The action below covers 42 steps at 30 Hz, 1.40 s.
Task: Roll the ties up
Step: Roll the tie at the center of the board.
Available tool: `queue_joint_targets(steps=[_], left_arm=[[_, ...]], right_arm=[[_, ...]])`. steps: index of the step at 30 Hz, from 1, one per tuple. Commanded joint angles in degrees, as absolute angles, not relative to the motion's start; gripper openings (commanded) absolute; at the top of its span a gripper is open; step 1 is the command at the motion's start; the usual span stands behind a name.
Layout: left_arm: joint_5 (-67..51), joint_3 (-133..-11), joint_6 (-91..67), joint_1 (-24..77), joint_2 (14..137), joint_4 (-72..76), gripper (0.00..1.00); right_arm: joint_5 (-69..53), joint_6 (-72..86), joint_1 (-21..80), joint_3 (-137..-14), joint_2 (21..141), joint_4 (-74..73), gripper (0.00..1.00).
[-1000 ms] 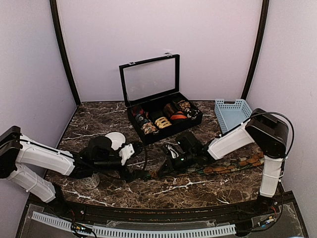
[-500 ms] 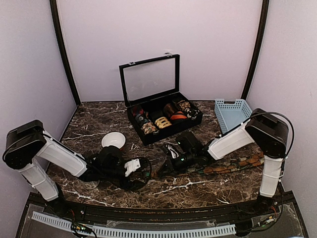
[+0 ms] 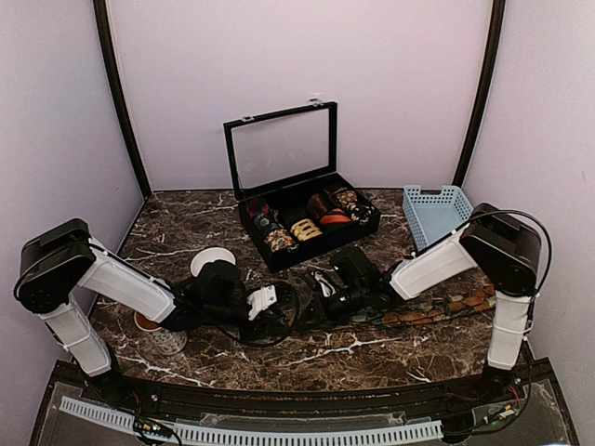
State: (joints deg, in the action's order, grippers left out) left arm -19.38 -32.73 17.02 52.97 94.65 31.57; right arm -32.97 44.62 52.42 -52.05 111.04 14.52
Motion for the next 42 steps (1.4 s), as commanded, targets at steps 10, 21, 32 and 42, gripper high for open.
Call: queue_joint_targets(steps=[10,21,32,42], left_arm=[[-24.15,-38.34,14.42,53.26,101.95,32.4,0.27],[-17.09,-28.25,14.16,51.42,92.3,32.2,0.44],[-20.56,-31.21,14.8,51.42,96.0,32.44,0.34],[-26.52,-37.15,11.12,52.69,100.97,36.75,0.27]], right_arm=[[-32.14,44.15,52.13,-50.68,112.96,14.71,0.0],[-32.19,44.29,52.03,-50.56,113.25,15.08,0.0],[-32.13,44.29,51.94,-50.46,113.12,14.79,0.0],[-32.75,44.82,51.94,-50.63,113.47,15.73,0.0]])
